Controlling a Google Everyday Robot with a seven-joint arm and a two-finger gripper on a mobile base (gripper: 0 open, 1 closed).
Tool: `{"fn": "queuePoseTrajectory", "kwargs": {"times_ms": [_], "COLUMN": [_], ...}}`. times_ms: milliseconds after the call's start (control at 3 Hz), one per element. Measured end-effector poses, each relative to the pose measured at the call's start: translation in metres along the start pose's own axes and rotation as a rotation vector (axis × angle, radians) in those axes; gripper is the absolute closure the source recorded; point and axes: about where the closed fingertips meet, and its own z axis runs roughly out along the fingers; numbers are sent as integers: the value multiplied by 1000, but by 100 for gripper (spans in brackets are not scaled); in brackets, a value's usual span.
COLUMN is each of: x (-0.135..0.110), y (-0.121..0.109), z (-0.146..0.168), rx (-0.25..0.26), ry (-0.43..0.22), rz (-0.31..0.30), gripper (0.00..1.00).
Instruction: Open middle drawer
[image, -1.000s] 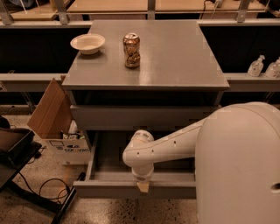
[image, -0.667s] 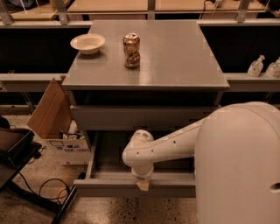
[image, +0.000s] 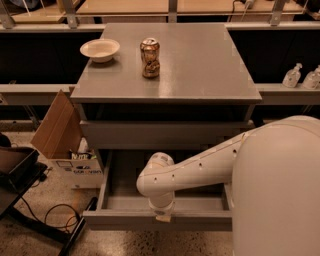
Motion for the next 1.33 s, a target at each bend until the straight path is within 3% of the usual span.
{"fn": "queuePoseTrajectory", "kwargs": {"times_ms": [333, 1333], "x": [0, 2], "y": [5, 7], "z": [-1, 2], "rx": [-8, -14], "ry": [3, 8], "rz": [-2, -3], "gripper": [82, 13]}}
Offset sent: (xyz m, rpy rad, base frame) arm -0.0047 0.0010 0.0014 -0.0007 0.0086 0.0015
